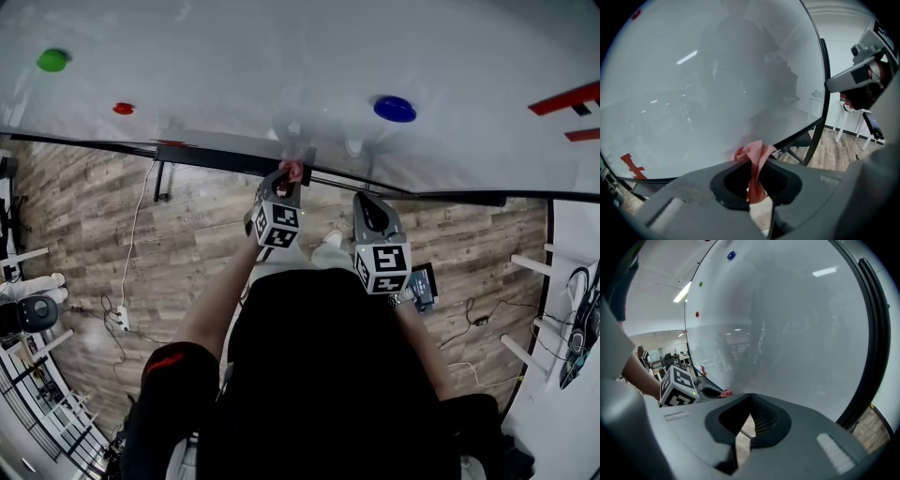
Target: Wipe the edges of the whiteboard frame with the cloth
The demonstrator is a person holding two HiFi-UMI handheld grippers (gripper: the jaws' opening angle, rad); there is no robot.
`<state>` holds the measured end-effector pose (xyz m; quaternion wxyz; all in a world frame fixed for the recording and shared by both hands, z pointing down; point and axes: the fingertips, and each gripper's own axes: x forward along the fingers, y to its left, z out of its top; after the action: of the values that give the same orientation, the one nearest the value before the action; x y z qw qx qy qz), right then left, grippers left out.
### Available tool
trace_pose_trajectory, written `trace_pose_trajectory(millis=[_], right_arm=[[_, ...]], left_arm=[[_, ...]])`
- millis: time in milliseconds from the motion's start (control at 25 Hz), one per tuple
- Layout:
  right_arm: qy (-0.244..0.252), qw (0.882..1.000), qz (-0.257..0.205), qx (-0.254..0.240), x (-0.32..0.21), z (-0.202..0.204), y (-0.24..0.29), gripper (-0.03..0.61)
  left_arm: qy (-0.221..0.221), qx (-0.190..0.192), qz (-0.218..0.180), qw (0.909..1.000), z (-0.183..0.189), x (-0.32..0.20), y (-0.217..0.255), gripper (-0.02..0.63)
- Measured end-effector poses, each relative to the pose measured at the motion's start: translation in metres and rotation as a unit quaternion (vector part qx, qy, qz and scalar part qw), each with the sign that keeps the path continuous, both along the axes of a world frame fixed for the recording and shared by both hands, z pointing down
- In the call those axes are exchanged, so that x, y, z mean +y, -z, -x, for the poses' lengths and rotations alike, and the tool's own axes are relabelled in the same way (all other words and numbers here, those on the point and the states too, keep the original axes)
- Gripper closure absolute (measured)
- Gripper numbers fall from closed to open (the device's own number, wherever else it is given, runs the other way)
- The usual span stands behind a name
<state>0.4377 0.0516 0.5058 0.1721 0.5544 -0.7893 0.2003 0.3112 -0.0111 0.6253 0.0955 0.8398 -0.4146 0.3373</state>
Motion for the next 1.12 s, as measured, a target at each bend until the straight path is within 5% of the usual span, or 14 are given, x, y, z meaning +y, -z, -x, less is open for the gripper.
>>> trace_pose_trajectory(millis=[1120], right_arm=[[0.014, 1.000, 0.004, -0.007, 0.017, -0.040, -0.007, 0.577]], left_arm=[[0.029, -0.006, -0.001, 0.9995, -0.032, 0.010, 0.001, 0.566]])
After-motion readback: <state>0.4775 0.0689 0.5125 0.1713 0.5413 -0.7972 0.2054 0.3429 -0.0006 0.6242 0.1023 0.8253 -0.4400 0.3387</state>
